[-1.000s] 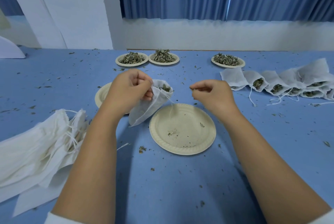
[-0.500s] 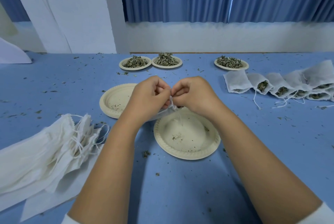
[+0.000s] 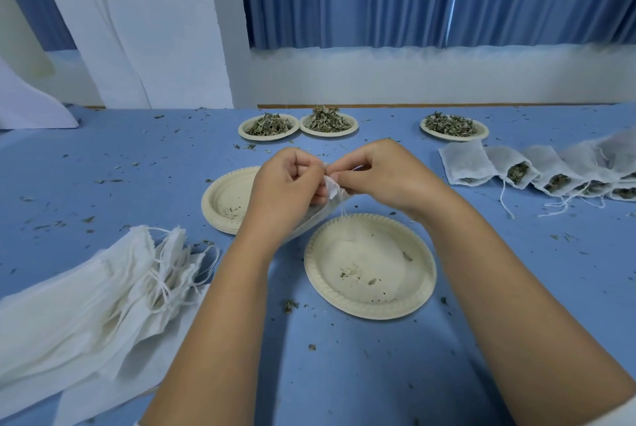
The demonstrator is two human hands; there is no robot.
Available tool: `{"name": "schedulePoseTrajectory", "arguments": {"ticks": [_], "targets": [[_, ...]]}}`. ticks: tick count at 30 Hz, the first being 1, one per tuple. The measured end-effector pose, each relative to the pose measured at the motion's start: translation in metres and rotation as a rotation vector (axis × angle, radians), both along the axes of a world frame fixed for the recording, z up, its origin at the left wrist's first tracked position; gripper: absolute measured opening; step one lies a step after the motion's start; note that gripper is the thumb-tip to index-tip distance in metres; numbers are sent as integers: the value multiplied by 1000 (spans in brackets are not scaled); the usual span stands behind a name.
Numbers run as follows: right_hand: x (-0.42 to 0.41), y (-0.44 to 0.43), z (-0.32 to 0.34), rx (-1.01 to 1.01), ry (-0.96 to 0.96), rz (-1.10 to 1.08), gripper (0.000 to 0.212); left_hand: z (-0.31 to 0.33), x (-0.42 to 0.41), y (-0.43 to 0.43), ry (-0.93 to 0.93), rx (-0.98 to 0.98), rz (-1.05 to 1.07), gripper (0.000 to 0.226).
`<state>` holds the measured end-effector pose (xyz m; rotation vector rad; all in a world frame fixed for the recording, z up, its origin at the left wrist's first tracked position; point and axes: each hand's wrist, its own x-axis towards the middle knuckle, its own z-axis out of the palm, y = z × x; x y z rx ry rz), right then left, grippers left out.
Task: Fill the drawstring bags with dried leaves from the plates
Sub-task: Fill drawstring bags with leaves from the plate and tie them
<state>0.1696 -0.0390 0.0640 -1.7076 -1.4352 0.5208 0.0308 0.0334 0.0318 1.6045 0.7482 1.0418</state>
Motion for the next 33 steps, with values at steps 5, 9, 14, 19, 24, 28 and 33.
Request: {"name": "schedulePoseTrajectory", "arguments": {"ticks": [5, 9, 14, 19, 24, 28, 33], "targets": [[6, -4, 0, 138, 108, -26, 14, 2, -1, -1, -5, 9, 22, 10], [10, -6, -2, 153, 53, -75, 12, 3, 0, -4, -25, 5, 29, 9], [8, -10, -8, 108, 32, -25, 16, 2, 1, -6, -32, 5, 11, 9], [13, -12, -10, 115, 32, -266, 17, 2, 1, -1, -105, -22, 109, 7], [9, -12, -14, -200, 418, -232, 44, 1, 7, -6, -121, -5, 59, 8], [12, -12, -16, -94, 489, -239, 26, 1, 14, -10, -113, 22, 17, 10], [15, -11, -21, -9, 293, -278, 21, -1, 17, -11, -29, 95, -21, 11]]}}
